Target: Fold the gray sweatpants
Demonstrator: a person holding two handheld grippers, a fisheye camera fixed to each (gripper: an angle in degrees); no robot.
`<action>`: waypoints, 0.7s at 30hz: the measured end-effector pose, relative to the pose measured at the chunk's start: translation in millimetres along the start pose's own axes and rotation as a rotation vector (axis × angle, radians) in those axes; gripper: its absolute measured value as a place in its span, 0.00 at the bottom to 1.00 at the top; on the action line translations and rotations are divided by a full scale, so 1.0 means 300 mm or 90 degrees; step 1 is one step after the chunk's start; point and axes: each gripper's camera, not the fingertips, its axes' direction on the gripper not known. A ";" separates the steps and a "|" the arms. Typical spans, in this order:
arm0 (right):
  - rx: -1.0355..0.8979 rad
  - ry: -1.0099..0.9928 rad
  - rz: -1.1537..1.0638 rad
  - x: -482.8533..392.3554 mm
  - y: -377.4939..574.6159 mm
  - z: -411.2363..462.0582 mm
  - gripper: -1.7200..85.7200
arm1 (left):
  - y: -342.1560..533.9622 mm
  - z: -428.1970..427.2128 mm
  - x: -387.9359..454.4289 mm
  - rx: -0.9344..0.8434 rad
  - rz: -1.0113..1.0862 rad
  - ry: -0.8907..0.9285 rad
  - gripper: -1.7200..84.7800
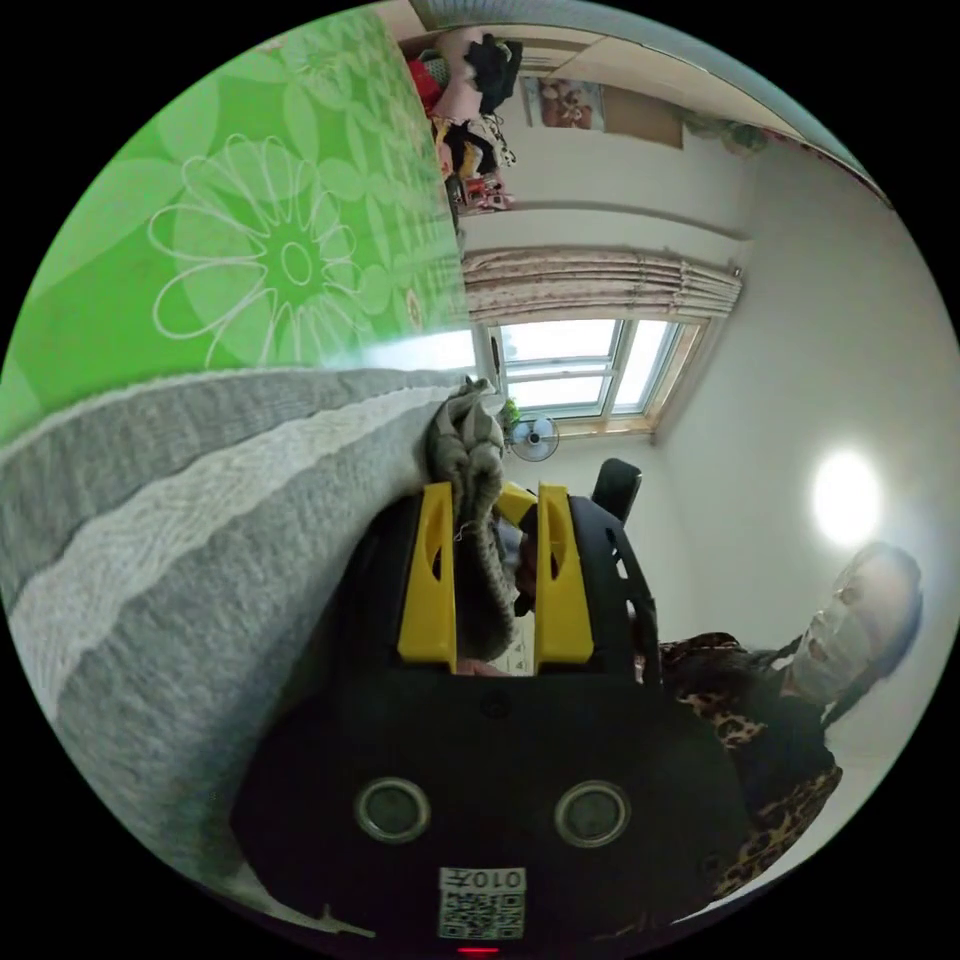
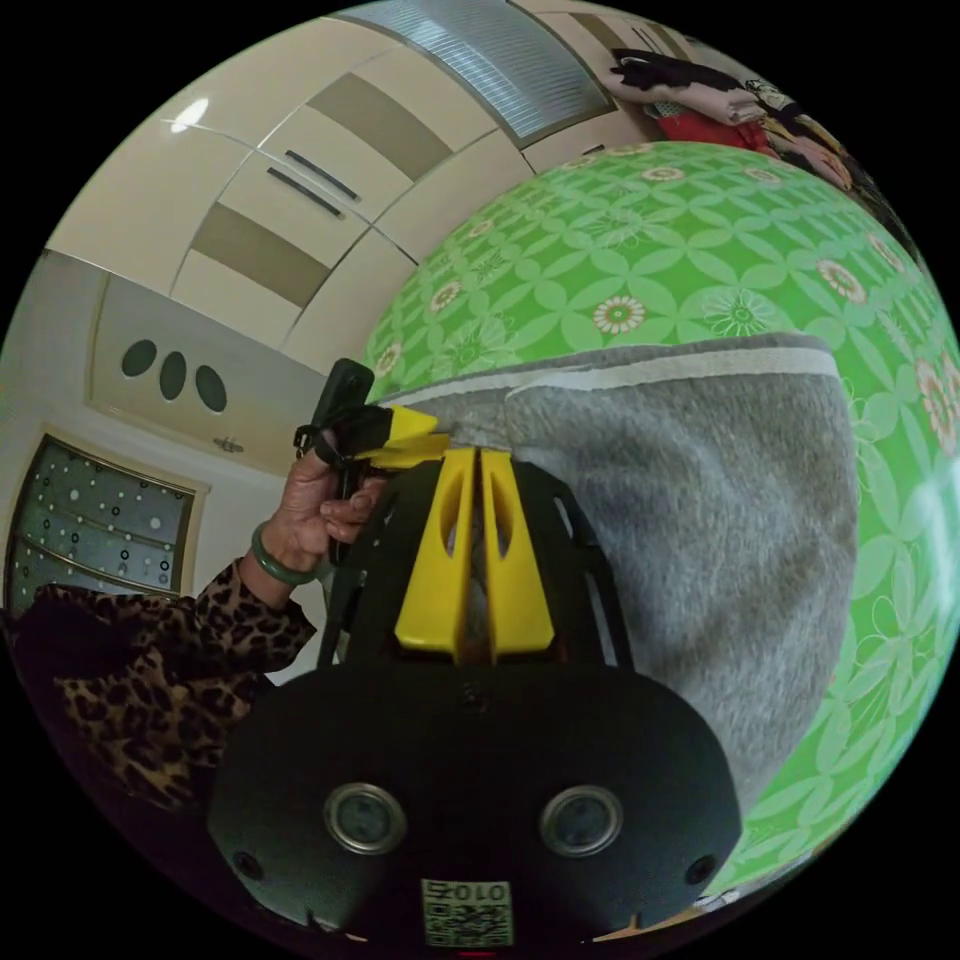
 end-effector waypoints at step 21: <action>0.138 -0.464 0.367 0.447 0.549 -0.055 0.12 | -0.061 0.190 0.344 -0.062 0.000 -0.109 0.06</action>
